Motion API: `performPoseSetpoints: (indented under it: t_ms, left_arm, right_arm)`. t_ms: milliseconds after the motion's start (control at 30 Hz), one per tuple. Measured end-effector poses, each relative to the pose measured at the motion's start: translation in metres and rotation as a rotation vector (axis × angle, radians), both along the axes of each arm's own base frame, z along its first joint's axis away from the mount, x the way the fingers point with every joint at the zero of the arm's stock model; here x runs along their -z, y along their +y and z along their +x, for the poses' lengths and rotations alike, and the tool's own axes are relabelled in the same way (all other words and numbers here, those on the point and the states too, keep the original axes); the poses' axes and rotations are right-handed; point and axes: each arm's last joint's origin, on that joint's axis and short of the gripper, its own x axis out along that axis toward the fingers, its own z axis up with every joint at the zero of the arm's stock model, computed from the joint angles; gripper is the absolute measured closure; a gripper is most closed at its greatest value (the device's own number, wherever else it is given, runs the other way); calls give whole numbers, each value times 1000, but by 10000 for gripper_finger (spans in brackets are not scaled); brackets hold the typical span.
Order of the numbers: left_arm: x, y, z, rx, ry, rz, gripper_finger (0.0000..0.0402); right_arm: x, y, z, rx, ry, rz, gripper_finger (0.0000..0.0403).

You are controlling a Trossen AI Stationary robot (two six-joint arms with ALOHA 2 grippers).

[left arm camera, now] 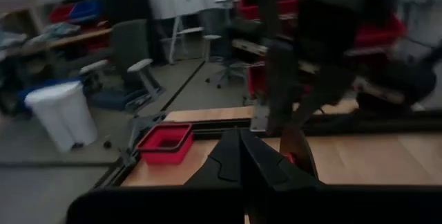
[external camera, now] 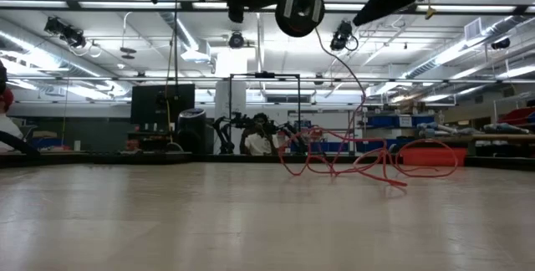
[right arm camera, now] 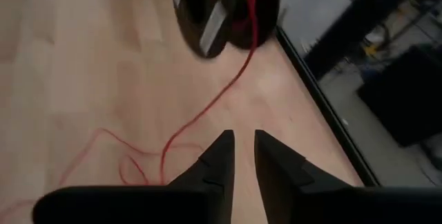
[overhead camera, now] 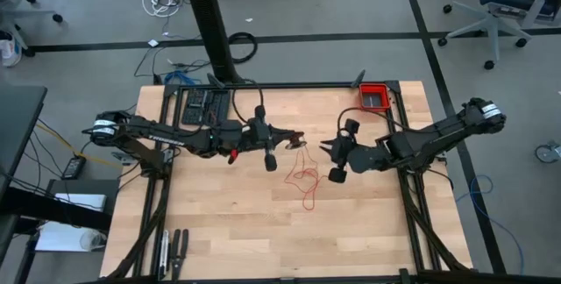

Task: Coil cords
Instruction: Coil the red wire on the black spool

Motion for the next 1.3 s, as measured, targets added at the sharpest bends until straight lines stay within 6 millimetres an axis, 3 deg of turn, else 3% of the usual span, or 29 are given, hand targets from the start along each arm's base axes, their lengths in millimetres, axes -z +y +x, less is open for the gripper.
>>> performPoseSetpoints:
  t_ms: [167,467,800,900,1033,1300]
  left_arm:
    - [0,-2,0,19,11,49,401]
    - [-1,-3,0,44,2,45,401]
    - [-2,-3,0,44,-9,44,401]
    - [-1,-3,0,36,-5,44,401]
    - [1,-3,0,31,15,41,401]
    - [1,-2,-1,-32,17,22,393]
  right_arm:
    - [-9,5,9,-168,-117,5,344]
    - [-7,-14,18,-161,-116,16,343]
    - [-11,-27,32,-271,-190,62,345]
    - [-4,-29,40,-272,-174,52,353]
    - [6,-32,48,-287,-133,41,393]
    - [4,-33,45,-253,-131,29,400]
